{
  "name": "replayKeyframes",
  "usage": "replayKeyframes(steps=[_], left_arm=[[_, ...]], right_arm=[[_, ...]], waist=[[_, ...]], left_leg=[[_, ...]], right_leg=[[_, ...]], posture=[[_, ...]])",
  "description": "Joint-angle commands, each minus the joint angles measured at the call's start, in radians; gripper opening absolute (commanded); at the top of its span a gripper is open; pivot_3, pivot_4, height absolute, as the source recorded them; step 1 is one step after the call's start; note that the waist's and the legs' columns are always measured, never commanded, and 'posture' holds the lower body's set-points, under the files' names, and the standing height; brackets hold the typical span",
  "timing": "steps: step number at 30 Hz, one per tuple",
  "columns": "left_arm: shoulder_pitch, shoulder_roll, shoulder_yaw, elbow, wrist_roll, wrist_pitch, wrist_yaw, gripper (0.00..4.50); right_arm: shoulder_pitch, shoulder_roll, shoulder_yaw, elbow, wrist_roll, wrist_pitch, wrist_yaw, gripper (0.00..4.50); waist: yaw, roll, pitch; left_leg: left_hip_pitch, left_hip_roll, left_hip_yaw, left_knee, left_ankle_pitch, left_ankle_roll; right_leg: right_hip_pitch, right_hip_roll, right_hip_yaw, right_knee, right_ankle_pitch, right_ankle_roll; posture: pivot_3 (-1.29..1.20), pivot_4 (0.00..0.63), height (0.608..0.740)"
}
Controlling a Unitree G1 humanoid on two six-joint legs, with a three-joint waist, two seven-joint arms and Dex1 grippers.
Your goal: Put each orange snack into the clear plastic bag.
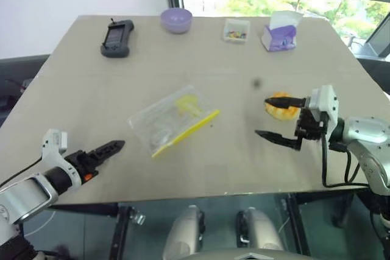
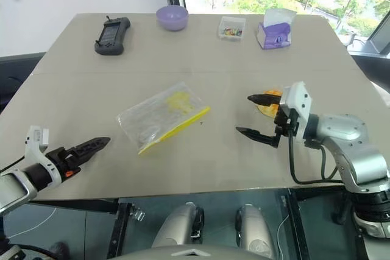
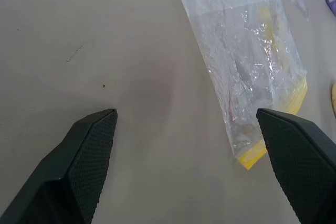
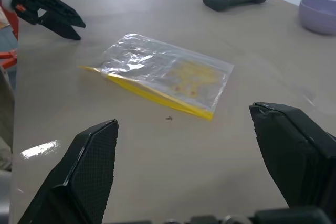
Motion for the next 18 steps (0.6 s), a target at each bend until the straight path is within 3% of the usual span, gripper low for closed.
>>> replayKeyframes(steps=[1, 12, 18], left_arm=[[-0.052, -0.024, -0.048, 0.018, -0.054, 0.027, 0.103, 4.50], [-0.226, 0.055, -0.317, 0.334, -0.262, 0.027, 0.328, 4.50], [-0.347, 0.034, -0.410, 0.582, -0.207, 0.027, 0.317, 4.50]], right_arm=[[-0.001, 0.004, -0.017, -0.033, -0.003, -0.018, -0.017, 4.38], [0.062, 0.004, -0.036, -0.113, -0.009, -0.005, -0.083, 4.38], [0.075, -0.004, -0.040, -0.148, -0.008, 0.010, -0.109, 4.38]], waist=[[0.002, 0.000, 0.000], [0.007, 0.001, -0.001], [0.028, 0.014, -0.012]], left_leg=[[0.000, 0.000, 0.000, 0.000, 0.000, -0.001], [-0.001, 0.000, -0.002, 0.000, 0.002, -0.002], [0.000, -0.004, -0.001, 0.000, 0.001, -0.002]], right_leg=[[0.000, 0.000, 0.000, 0.000, 0.000, -0.001], [0.000, -0.001, -0.001, 0.000, 0.002, -0.003], [0.000, 0.000, -0.002, 0.000, 0.001, -0.002]], posture=[[0.00, 0.150, 0.740], [0.00, 0.150, 0.740], [0.00, 0.150, 0.740]])
